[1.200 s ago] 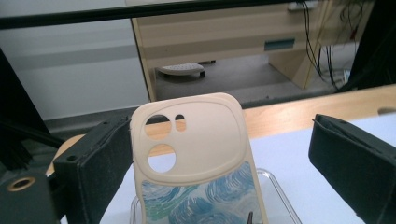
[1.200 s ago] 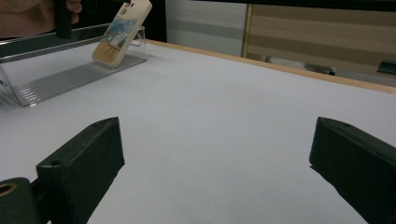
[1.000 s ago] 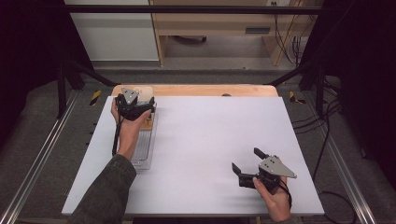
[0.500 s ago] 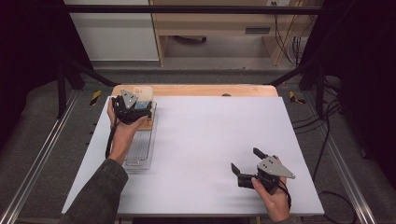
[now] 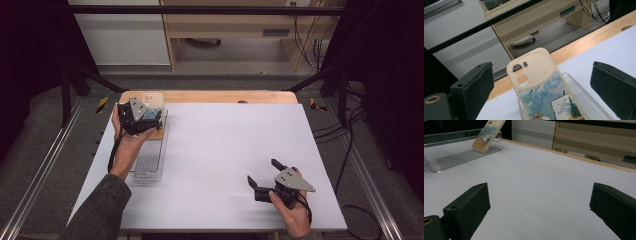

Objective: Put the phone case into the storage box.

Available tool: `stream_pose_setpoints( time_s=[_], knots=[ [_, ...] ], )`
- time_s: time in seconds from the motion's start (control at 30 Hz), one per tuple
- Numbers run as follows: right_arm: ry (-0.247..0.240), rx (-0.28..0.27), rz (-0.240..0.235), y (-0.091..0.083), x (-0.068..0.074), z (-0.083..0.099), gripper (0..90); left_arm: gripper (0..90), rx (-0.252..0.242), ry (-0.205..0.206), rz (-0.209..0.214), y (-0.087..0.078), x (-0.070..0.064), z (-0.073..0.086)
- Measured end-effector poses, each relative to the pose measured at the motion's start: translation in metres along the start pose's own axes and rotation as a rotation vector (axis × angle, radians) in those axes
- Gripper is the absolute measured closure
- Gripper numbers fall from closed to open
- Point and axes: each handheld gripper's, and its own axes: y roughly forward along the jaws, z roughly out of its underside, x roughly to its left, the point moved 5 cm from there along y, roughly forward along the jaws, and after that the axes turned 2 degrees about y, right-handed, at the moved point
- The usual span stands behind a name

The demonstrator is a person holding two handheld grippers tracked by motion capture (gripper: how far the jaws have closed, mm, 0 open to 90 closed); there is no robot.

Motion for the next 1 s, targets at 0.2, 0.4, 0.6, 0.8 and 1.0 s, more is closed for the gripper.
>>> stream_pose_setpoints(
  time_s=[0.2,0.4,0.6,0.8,1.0],
  knots=[
    [-0.001,-0.004,0.002,-0.001,0.001,-0.001,2.9,5.0,-0.014,0.012,-0.01,-0.006,0.002,-0.004],
    [-0.005,-0.004,0.001,0.0,0.001,-0.001,2.9,4.9,-0.029,0.019,0.003,-0.01,0.003,-0.008],
    [-0.003,-0.005,0.004,-0.001,0.0,-0.001,2.9,4.9,-0.041,0.056,0.01,-0.011,-0.001,-0.01],
    [-0.004,-0.003,0.007,-0.002,-0.001,0.0,2.9,5.0,-0.048,0.082,-0.006,-0.012,-0.001,-0.01],
    [-0.006,-0.002,0.009,-0.002,-0.001,0.0,2.8,5.2,-0.052,0.127,-0.027,-0.014,-0.001,-0.01]
  ],
)
